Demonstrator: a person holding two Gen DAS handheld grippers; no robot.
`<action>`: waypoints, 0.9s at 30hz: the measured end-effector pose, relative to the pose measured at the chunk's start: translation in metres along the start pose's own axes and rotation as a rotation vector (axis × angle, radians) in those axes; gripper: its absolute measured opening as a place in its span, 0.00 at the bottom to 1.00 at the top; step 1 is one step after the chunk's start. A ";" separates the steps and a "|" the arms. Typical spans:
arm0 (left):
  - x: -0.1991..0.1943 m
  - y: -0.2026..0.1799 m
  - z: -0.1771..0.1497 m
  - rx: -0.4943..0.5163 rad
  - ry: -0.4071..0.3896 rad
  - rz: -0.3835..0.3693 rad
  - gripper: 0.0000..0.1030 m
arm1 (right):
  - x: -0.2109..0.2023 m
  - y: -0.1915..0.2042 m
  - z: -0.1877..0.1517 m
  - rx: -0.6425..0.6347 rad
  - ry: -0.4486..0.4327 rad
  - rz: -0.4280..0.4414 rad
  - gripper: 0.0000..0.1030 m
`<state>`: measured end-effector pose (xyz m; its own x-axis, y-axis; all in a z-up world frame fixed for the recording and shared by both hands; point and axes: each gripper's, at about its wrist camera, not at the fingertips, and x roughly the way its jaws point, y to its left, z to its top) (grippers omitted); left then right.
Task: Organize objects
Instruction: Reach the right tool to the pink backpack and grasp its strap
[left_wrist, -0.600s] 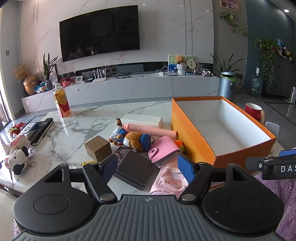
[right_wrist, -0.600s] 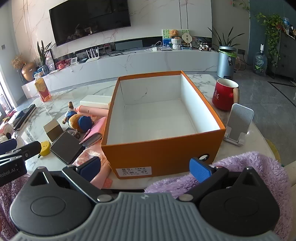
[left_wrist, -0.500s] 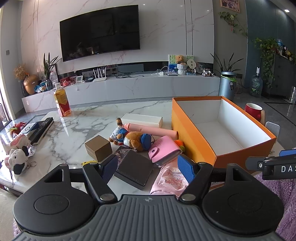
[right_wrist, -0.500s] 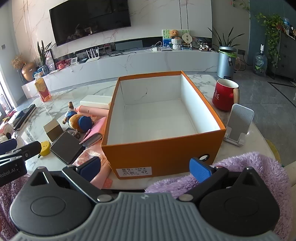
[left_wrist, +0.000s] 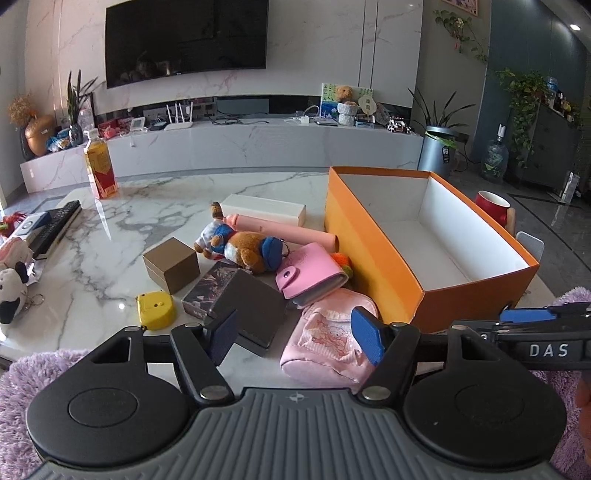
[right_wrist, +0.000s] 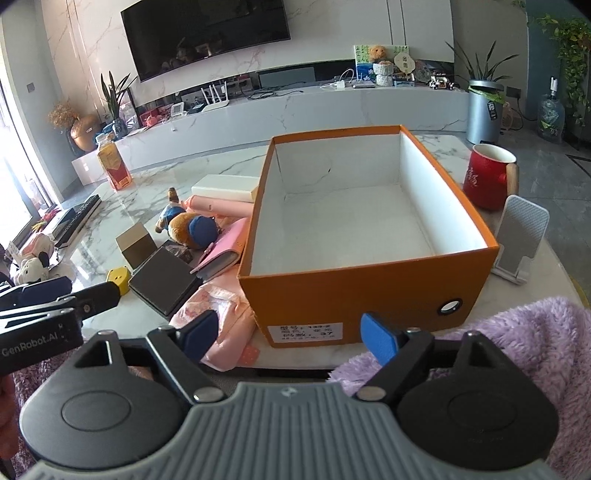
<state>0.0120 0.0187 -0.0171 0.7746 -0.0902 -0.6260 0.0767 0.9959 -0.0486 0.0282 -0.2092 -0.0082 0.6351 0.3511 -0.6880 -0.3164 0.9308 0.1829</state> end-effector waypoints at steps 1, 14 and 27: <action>0.004 0.001 -0.001 0.001 0.010 -0.015 0.71 | 0.004 0.001 0.000 0.001 0.014 0.013 0.70; 0.063 0.000 -0.009 0.062 0.166 -0.096 0.30 | 0.076 0.009 0.004 0.104 0.161 0.176 0.37; 0.097 0.012 -0.013 0.044 0.291 -0.111 0.27 | 0.140 -0.004 -0.005 0.313 0.282 0.241 0.45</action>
<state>0.0797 0.0216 -0.0883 0.5482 -0.1850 -0.8157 0.1827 0.9782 -0.0990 0.1147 -0.1640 -0.1084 0.3405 0.5600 -0.7553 -0.1767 0.8271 0.5336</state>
